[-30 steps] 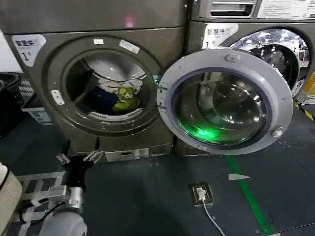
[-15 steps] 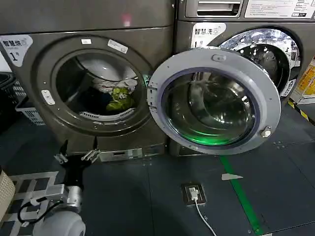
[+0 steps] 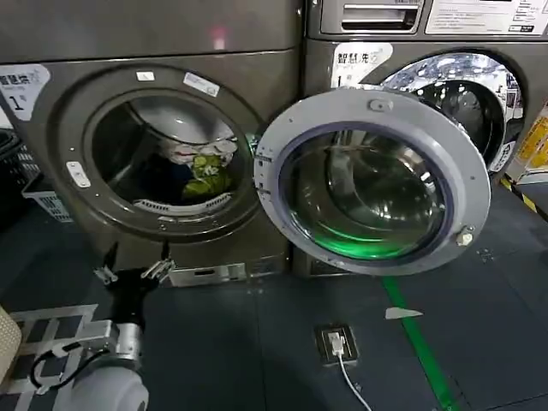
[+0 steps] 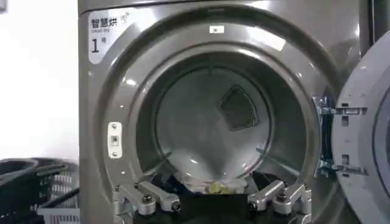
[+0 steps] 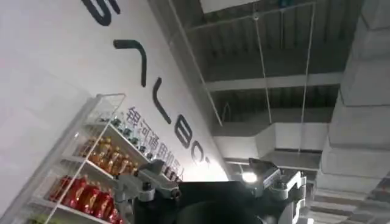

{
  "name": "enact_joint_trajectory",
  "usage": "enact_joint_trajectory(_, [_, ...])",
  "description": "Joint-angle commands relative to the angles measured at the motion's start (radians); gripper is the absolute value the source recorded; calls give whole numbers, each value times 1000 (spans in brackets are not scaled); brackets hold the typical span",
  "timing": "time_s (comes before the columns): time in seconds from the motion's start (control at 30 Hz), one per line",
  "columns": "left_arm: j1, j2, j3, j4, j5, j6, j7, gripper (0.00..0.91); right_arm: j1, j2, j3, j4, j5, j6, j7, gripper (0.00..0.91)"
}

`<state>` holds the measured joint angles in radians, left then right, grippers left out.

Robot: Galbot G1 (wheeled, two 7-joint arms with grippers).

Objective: Grasp the clothes from the dryer.

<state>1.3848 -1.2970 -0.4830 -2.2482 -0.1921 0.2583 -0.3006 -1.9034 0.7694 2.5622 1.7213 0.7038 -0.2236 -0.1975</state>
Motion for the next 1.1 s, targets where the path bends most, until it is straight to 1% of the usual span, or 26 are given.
enact_joint_trajectory(0.03, [-1,2,-1,1,-1,-1,0,907,1,3,0,5,3,-5,0,907])
enact_joint_trajectory(0.17, [-8,4,0,3,-4,0,1,907,-2,6,2,12,8,-9,2,907])
enact_joint_trajectory(0.3, [-13,2,0,6,-6,0,2,907,-6,4,9,17,36,-14,7,907])
enact_joint_trajectory(1.1, [-13,5,0,5,-7,-1,4,907,-14,-1,17,19,38,-18,5,907])
